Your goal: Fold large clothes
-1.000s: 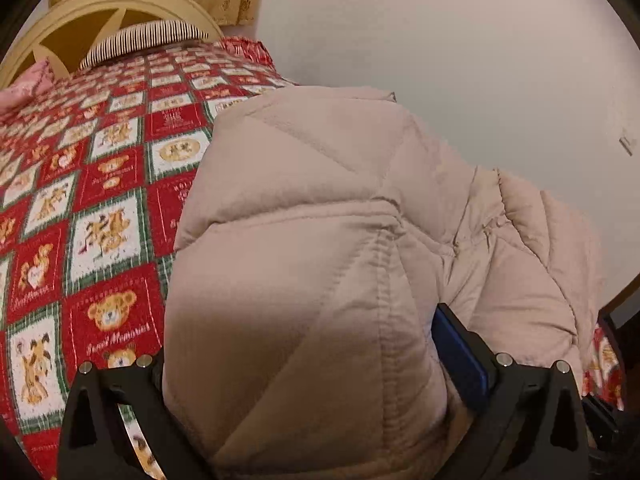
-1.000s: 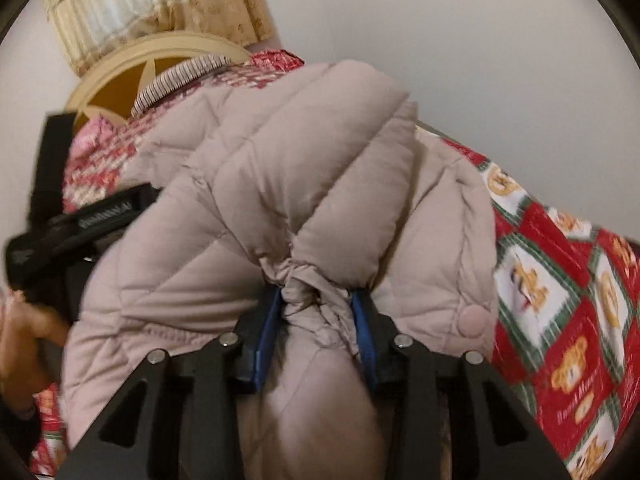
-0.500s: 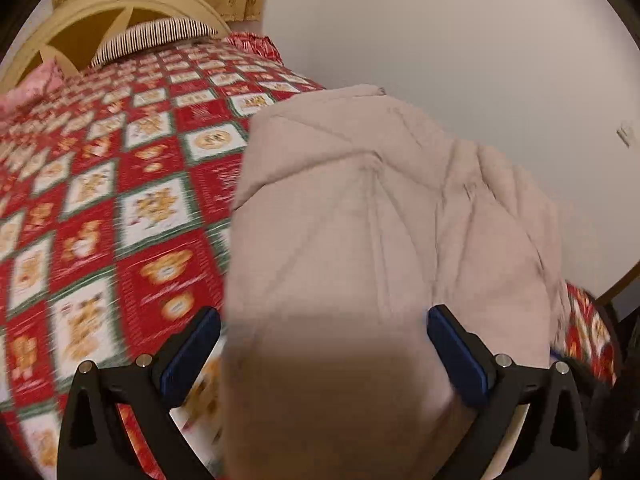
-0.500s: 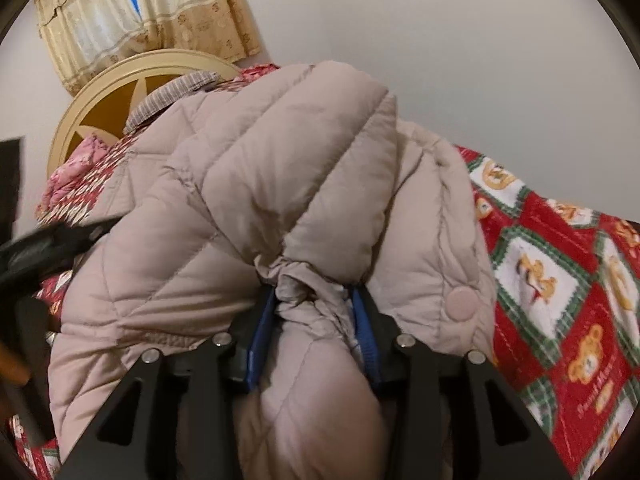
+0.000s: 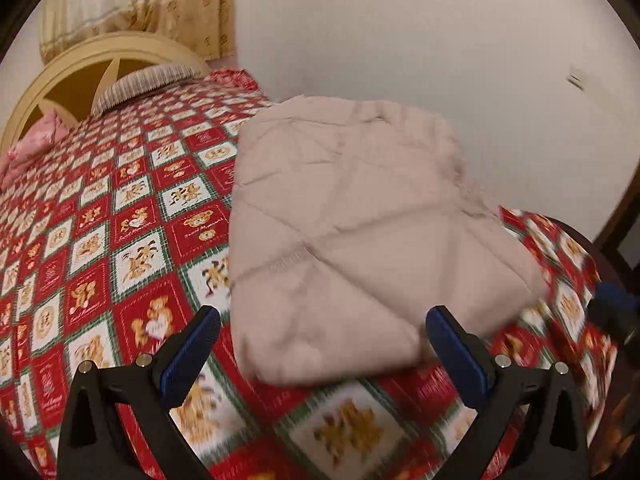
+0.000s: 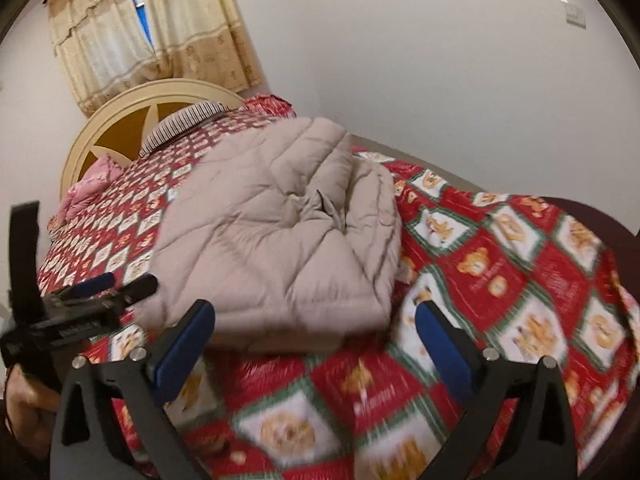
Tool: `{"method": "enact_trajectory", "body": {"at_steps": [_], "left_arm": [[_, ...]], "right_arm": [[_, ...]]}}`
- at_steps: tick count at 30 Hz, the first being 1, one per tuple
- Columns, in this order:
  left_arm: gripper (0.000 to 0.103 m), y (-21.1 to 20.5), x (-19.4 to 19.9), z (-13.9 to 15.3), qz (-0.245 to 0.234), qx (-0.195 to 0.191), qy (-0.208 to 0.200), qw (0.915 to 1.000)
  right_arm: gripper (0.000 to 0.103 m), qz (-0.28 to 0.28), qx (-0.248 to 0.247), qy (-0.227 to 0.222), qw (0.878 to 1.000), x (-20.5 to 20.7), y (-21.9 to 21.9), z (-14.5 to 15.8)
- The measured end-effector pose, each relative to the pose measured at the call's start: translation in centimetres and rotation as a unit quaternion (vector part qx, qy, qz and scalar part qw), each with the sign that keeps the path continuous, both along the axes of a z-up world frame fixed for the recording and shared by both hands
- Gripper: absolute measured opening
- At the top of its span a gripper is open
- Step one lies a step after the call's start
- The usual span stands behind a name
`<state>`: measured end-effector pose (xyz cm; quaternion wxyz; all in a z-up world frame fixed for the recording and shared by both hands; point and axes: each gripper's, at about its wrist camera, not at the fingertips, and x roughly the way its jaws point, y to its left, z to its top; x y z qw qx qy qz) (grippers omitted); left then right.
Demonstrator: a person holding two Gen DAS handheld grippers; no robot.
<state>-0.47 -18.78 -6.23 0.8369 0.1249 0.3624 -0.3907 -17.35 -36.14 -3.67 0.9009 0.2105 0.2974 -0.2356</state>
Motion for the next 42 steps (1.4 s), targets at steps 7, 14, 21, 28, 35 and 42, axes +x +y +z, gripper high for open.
{"method": "enact_trajectory", "body": {"at_steps": [7,14,21,28,35,42], "left_arm": [[0.102,3.1,-3.8,2.7,0.027,0.025,-0.08,0.9961],[0.102,5.4,-6.2,5.5,0.054,0.013,-0.117,0.9916],[0.102,7.0,-9.7,10.0,0.071,-0.032,-0.193,0.9781],[0.102,7.6,-11.3,11.8,0.06,-0.059,-0.211,0.9739],[0.102,7.9,-11.3,12.1,0.06,-0.066,-0.211,0.9735],[0.102,8.3,-11.2,12.2,0.06,-0.073,-0.206,0.9739]], "right_arm": [[0.103,-0.002,-0.006,0.017,1.0,-2.9,2.2,3.0],[0.103,-0.021,-0.055,-0.05,0.997,-5.7,4.8,6.5],[0.103,-0.032,-0.119,-0.107,0.987,-6.8,6.9,9.1],[0.103,-0.04,-0.125,-0.126,0.983,-6.9,6.5,9.7],[0.103,-0.046,-0.14,-0.137,0.98,-6.8,7.2,9.9],[0.103,-0.04,-0.148,-0.132,0.979,-6.1,7.7,10.1]]}}
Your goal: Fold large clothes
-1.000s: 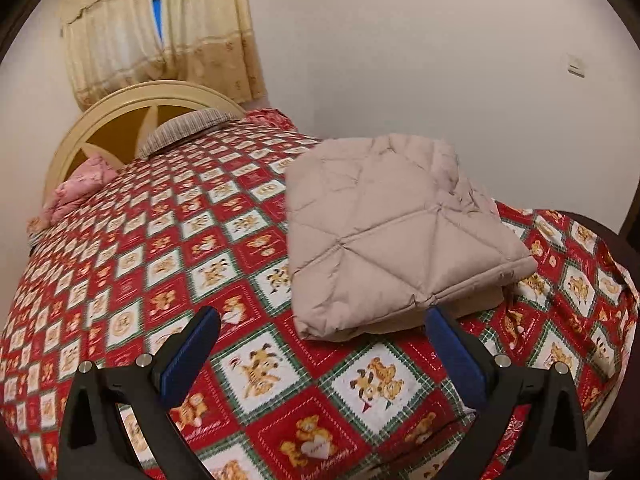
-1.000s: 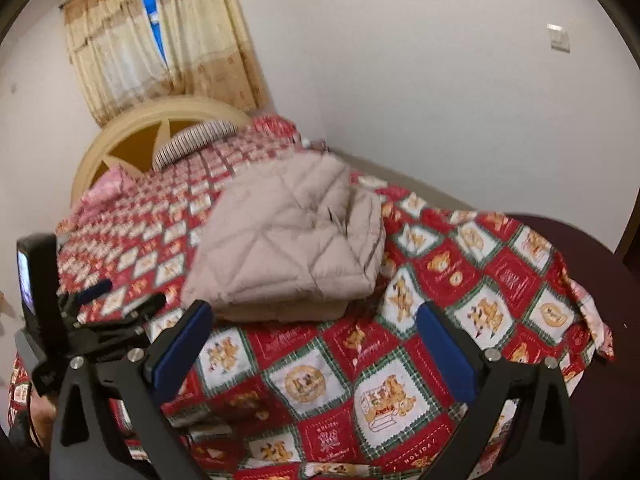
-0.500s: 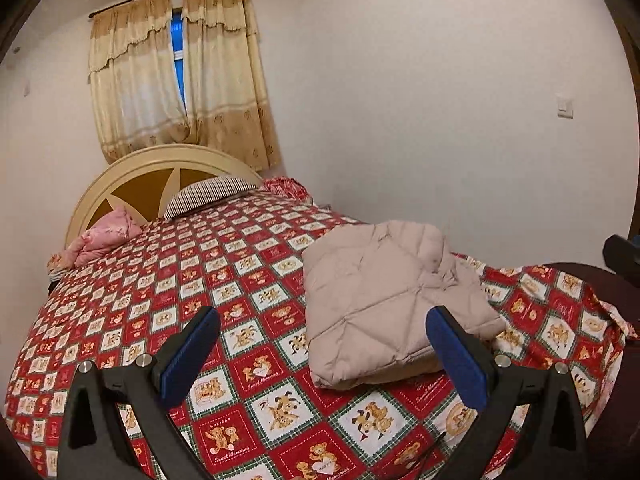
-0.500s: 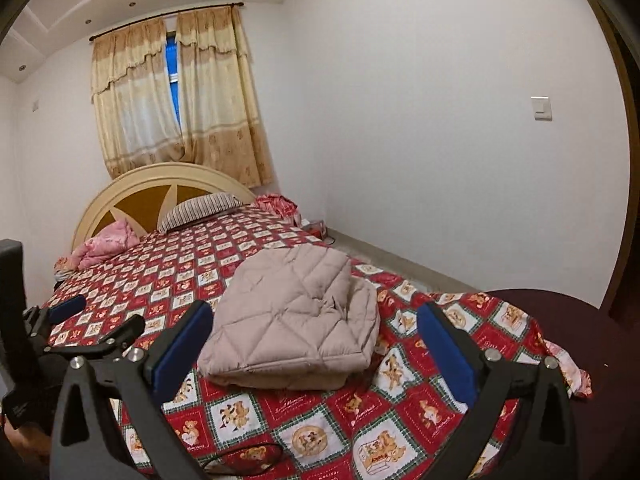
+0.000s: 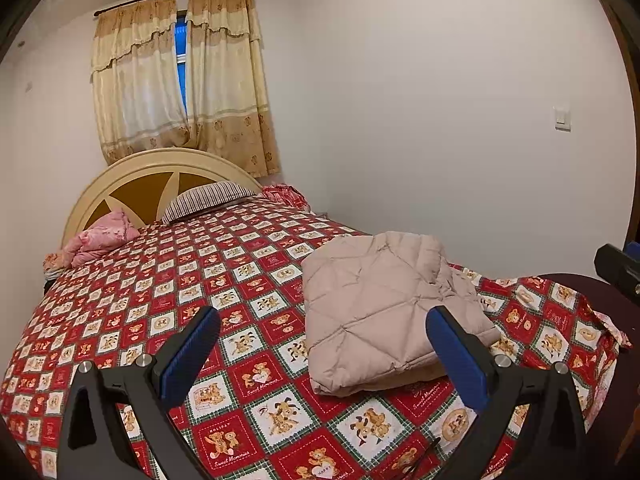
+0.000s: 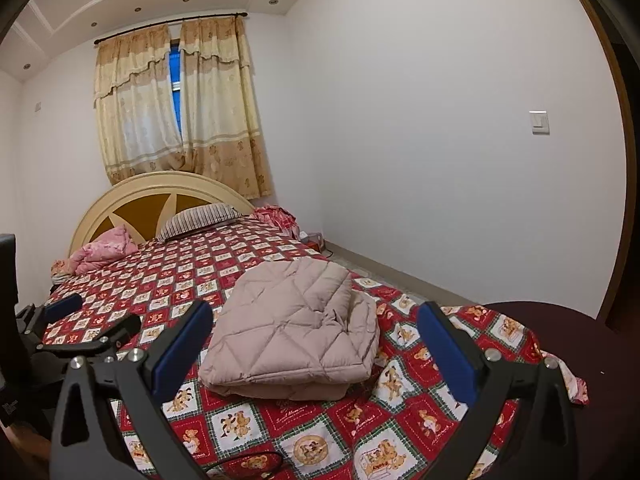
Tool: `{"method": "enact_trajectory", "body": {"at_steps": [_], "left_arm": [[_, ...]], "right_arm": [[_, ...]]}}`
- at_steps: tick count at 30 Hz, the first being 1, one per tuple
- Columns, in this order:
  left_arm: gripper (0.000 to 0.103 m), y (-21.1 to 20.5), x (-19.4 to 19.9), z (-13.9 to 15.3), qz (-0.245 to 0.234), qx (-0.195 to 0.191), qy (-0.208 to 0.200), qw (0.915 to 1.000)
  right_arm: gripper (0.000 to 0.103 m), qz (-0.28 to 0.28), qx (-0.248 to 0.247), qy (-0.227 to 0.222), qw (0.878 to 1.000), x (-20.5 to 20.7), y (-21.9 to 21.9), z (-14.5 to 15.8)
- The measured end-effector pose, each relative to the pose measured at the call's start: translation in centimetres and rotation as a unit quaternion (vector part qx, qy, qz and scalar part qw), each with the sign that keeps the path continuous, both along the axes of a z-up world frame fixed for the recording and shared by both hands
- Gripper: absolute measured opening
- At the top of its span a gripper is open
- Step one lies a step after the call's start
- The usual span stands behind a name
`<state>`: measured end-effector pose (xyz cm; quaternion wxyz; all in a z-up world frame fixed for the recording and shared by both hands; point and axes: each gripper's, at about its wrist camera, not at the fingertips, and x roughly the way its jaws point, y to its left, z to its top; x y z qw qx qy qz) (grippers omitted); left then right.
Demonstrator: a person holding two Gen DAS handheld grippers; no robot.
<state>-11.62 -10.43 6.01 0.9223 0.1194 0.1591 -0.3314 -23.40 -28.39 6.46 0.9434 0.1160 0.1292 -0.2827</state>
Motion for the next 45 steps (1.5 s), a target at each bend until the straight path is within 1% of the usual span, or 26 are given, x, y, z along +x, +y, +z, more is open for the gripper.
{"method": "enact_trajectory", "body": {"at_steps": [4,9,19,35,45], "left_arm": [[0.102,0.02,0.13,-0.15,0.0,0.006,0.004,1.0],[0.102,0.23,0.29,-0.14,0.006,0.002,0.005,1.0],[0.102,0.12,0.05,-0.31,0.01,0.008,-0.007,0.9999],[0.102,0.08,0.24,-0.45,0.01,0.007,-0.006,0.9999],[0.102,0.28,0.53,-0.54,0.029,0.01,-0.019,0.9993]], "right_arm": [[0.103,0.002,0.003,0.009,1.0,0.53,0.06,-0.34],[0.103,0.007,0.0,0.014,1.0,0.79,0.36,-0.49],[0.103,-0.001,0.007,0.013,1.0,0.65,-0.23,-0.54],[0.103,0.001,0.008,0.017,1.0,0.87,-0.16,-0.63],[0.103,-0.003,0.004,0.016,1.0,0.79,0.14,-0.71]]}}
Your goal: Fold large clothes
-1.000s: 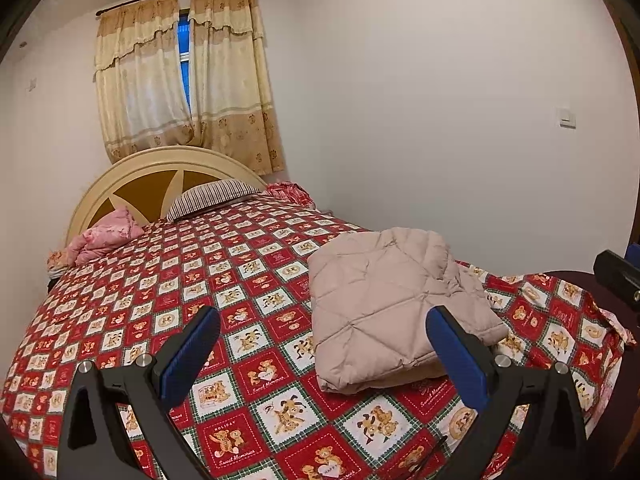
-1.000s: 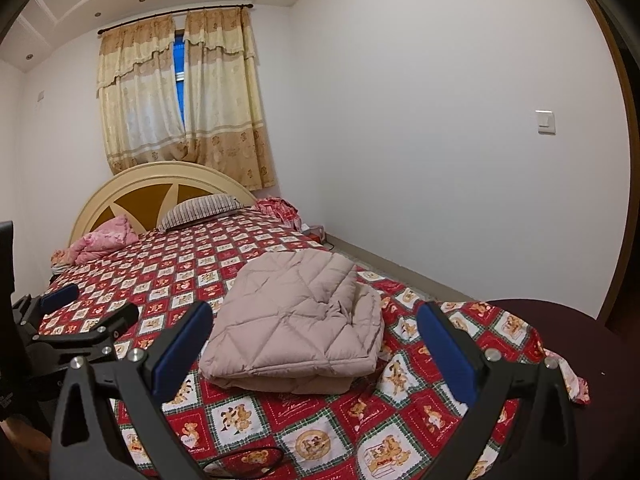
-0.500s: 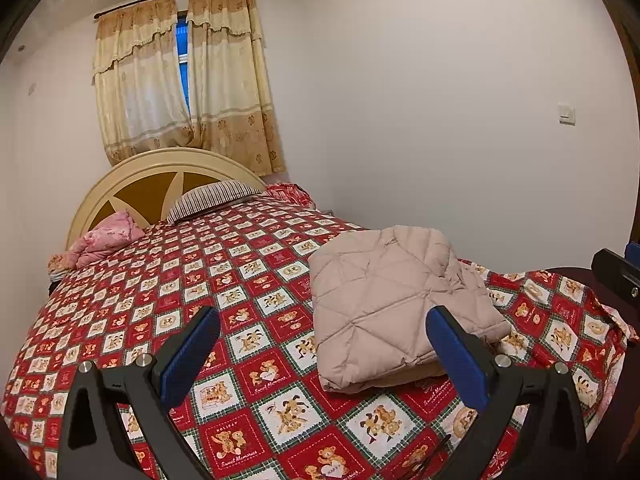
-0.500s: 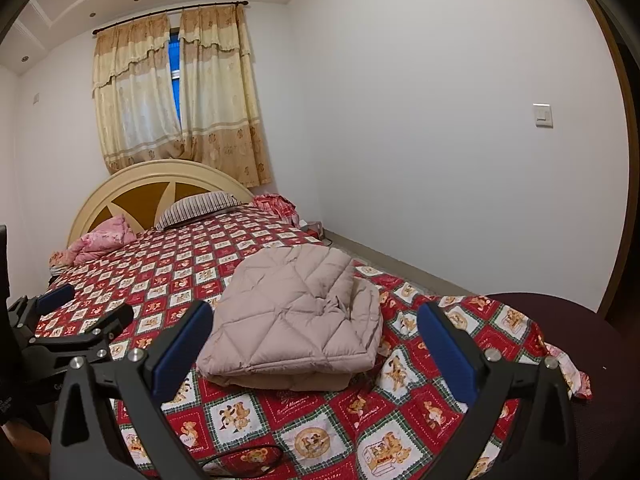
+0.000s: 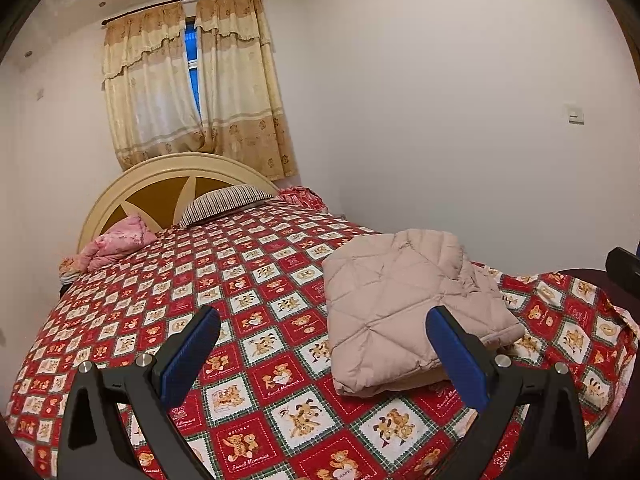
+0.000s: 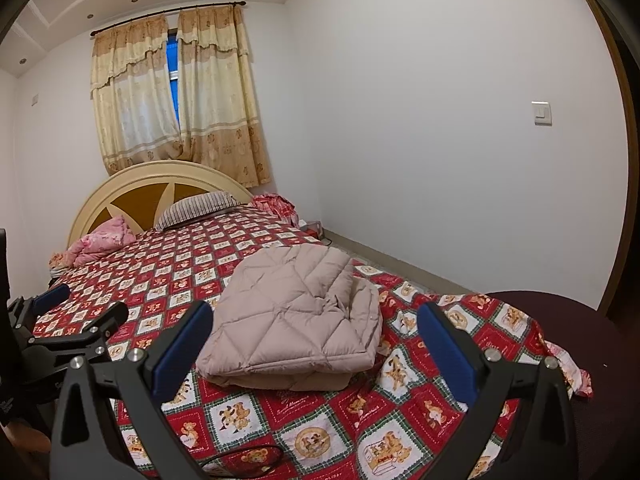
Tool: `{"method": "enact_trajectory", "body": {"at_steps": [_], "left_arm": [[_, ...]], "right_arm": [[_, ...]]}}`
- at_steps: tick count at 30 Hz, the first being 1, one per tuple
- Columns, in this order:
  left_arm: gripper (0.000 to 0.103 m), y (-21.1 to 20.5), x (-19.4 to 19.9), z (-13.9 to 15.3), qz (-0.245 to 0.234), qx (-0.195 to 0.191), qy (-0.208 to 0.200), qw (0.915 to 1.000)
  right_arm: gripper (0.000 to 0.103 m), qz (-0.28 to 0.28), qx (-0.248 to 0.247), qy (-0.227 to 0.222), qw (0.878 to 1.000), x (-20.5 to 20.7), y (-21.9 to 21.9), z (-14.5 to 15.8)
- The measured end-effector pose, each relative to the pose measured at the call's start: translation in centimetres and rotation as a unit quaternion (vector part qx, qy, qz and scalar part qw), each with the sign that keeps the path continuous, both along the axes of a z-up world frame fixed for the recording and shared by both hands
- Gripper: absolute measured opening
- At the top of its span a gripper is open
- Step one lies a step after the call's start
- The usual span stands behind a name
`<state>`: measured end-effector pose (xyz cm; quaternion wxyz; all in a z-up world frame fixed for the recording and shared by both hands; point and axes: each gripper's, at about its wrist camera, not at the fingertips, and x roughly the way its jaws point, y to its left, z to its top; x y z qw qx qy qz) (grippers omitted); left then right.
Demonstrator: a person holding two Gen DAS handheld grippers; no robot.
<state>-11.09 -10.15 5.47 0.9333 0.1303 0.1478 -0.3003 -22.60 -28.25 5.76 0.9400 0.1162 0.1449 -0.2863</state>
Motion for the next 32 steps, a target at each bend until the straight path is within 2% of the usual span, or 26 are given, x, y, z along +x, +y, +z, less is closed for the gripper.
{"method": "enact_trajectory", "body": {"at_steps": [5,12,20,27,32], "left_arm": [[0.102,-0.1,0.2,-0.1,0.007,0.007,-0.004,0.9999],[0.102,-0.8,0.4,-0.8,0.024,0.036,-0.009,0.999],[0.102,-0.8,0.6,-0.9,0.001,0.025,0.014,0.9996],[0.102,-0.3,1.5,-1.0,-0.025,-0.002,0.052,0.9983],[0.102,-0.3,1.9,-1.0,-0.018,0.001,0.052,0.9985]], "right_arm": [[0.103,-0.003,0.004,0.004,1.0,0.0,0.2,-0.3],[0.103,-0.004,0.01,0.006,1.0,0.0,0.1,-0.5],[0.103,-0.005,0.013,0.005,1.0,-0.1,0.0,-0.5],[0.103,-0.004,0.015,0.009,1.0,0.1,-0.2,-0.8],[0.103,-0.007,0.022,0.014,1.0,0.2,-0.7,-1.3]]}}
